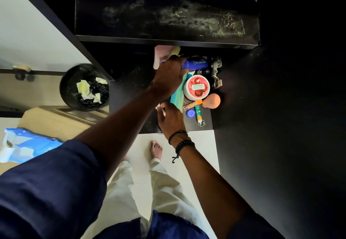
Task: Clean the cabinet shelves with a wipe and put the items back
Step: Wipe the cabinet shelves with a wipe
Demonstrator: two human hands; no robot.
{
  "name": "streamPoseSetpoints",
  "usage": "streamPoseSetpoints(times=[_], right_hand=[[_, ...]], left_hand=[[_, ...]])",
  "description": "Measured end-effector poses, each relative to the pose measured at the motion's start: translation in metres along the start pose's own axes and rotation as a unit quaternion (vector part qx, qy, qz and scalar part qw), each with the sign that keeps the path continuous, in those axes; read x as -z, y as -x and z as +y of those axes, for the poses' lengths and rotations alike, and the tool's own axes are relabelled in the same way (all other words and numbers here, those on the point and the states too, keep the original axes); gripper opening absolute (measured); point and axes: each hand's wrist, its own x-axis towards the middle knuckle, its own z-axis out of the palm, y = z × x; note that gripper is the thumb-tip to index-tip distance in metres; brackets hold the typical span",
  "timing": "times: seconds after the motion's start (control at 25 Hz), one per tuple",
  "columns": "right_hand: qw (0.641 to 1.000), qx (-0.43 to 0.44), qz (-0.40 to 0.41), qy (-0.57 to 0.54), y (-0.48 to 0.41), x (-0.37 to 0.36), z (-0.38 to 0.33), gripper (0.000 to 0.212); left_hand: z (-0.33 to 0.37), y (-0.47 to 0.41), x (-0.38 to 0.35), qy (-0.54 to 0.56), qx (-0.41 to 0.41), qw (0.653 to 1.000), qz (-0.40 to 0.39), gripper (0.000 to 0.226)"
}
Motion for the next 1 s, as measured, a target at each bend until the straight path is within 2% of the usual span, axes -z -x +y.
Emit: streamPoseSetpoints(times=[0.16, 0.32, 0.4, 0.48, 0.64, 0.76, 0.88, 1.0], right_hand=[[1.000, 0.014, -0.006, -0.005, 0.002, -0.004, -0.001, 0.022], [1.000, 0.013, 0.000, -0.002, 0.002, -0.003, 0.001, 0.023], [1.000, 0.015, 0.021, 0.007, 0.001, -0.002, 0.001, 0.022], [0.998, 0.041, 0.045, 0.034, 0.002, -0.008, 0.005, 0.021], [0.982, 0.124, -0.001, 0.146, 0.009, -0.032, 0.020, 0.032], [0.964, 0.147, -0.011, 0.223, 0.001, -0.037, 0.015, 0.033], [0.954, 0.192, -0.041, 0.224, -0.003, -0.042, 0.007, 0.046], [0.920, 0.184, -0.070, 0.338, 0.000, -0.050, 0.003, 0.040]], left_hand=[[-0.012, -0.004, -0.023, -0.035, 0.041, 0.996, -0.069, 0.045], [-0.026, -0.004, -0.030, -0.048, 0.039, 0.990, -0.128, 0.052], [-0.028, 0.002, -0.024, -0.012, 0.055, 0.992, -0.109, 0.049], [-0.027, 0.016, -0.013, 0.020, 0.063, 0.996, -0.054, 0.043], [-0.039, 0.064, 0.017, 0.048, 0.073, 0.994, 0.060, 0.031], [-0.063, 0.094, 0.034, 0.034, 0.105, 0.991, 0.078, 0.028], [-0.083, 0.109, 0.042, 0.017, 0.130, 0.989, 0.073, 0.030], [-0.093, 0.119, 0.047, 0.011, 0.129, 0.989, 0.070, 0.031]])
